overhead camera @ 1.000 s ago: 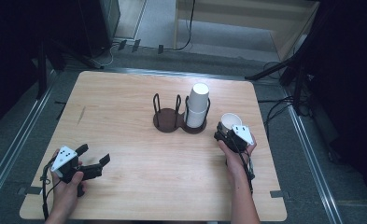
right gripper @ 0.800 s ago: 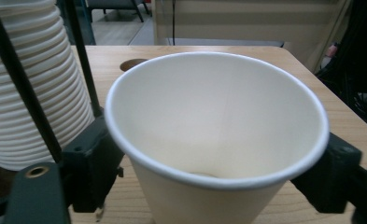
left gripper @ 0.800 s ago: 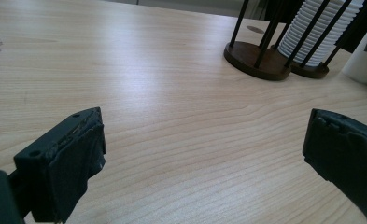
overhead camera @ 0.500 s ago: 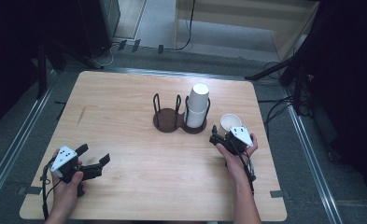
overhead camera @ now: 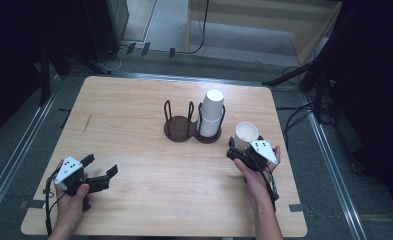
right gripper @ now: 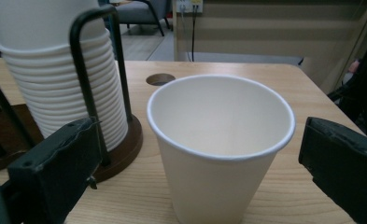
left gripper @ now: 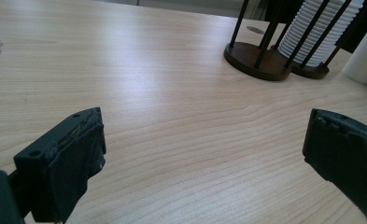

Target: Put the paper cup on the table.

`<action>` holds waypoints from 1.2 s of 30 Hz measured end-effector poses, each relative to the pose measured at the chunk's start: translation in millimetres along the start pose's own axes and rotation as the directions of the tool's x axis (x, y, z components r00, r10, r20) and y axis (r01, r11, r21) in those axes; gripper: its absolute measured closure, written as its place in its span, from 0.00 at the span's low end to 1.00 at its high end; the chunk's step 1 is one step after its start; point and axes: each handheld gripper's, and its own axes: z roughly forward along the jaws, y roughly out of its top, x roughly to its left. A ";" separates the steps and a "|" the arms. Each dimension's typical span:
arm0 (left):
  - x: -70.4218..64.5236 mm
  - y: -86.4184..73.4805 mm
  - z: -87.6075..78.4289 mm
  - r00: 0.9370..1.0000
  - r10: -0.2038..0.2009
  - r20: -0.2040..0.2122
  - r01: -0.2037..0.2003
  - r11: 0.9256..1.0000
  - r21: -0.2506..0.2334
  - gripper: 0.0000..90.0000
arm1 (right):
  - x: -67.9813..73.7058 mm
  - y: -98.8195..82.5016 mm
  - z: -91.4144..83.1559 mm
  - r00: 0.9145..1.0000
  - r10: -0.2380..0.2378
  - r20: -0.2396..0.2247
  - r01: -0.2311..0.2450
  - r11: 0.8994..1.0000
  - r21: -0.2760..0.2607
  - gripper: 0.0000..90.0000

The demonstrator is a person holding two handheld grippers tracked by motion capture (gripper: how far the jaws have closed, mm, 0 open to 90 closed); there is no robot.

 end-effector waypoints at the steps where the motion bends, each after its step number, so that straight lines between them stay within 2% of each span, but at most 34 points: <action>1: 0.0 0.0 0.0 1.000 0.000 0.000 0.000 1.000 0.000 0.00 | 0.5 1.0 -2.1 1.000 -0.007 -0.007 0.007 1.000 -0.006 0.00; 3: -0.3 0.0 0.1 1.000 0.002 -0.001 -0.002 1.000 0.002 0.00 | 1.9 4.3 -7.7 1.000 -0.029 -0.011 0.028 0.999 -0.016 0.00; 17: -0.5 -0.1 -0.3 1.000 0.002 -0.004 -0.002 1.000 0.003 0.00 | 3.1 22.3 -42.2 0.999 -0.006 -0.038 0.003 0.998 -0.070 0.00; 26: -0.6 -0.1 -0.4 1.000 0.003 -0.005 -0.003 1.000 0.003 0.00 | -3.0 21.1 -58.2 0.999 0.015 -0.043 -0.018 0.996 -0.085 0.00; 36: -0.9 -0.4 -0.7 1.000 0.002 -0.006 -0.002 1.000 -0.001 0.00 | -12.7 18.1 -74.3 1.000 0.008 -0.030 -0.010 0.996 -0.093 0.00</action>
